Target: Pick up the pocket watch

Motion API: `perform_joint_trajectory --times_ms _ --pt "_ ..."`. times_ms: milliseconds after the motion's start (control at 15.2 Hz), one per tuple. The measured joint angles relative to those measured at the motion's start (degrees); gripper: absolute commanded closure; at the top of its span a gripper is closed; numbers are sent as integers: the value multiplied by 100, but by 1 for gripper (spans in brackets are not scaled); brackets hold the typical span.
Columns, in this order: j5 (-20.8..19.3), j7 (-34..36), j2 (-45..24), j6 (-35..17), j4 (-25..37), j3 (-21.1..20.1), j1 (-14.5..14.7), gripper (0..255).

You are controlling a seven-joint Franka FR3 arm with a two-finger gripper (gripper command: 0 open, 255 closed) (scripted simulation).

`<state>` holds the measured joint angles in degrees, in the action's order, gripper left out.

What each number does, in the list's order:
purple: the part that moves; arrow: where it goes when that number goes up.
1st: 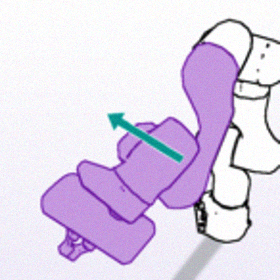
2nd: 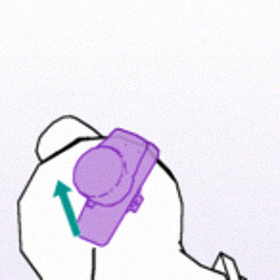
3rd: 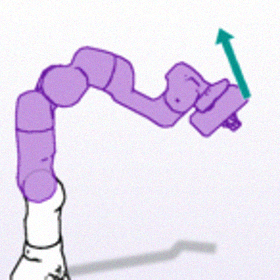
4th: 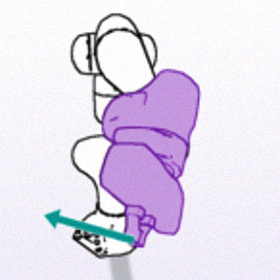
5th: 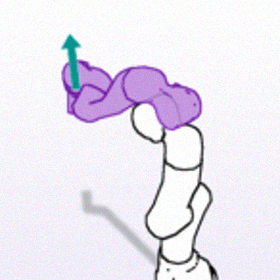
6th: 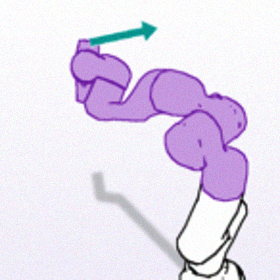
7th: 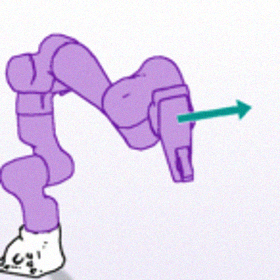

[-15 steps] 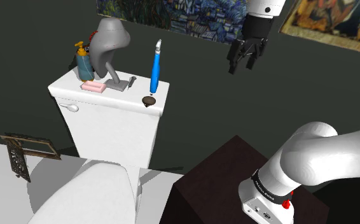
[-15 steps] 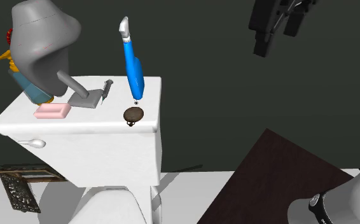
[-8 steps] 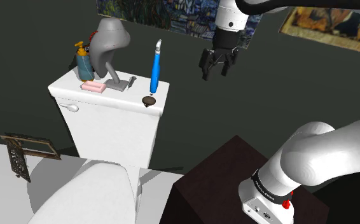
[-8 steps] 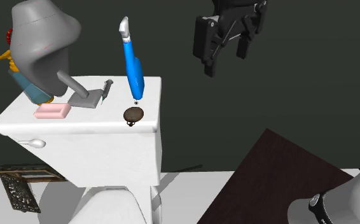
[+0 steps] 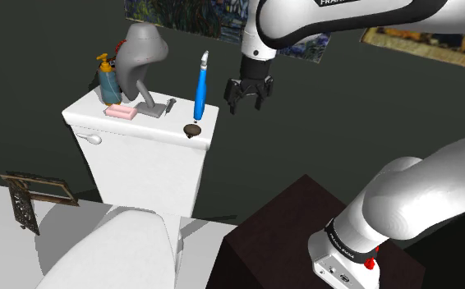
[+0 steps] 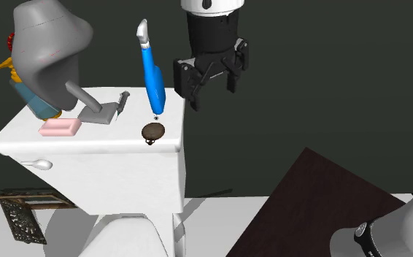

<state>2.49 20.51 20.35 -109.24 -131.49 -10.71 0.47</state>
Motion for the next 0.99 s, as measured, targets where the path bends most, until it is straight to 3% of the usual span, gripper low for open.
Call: perform_joint_trajectory --times_ms 396,990 --pt "-108 500 -1276 -784 574 -243 19 0" --pt "-512 1204 -3157 -1493 1840 -372 175 0"
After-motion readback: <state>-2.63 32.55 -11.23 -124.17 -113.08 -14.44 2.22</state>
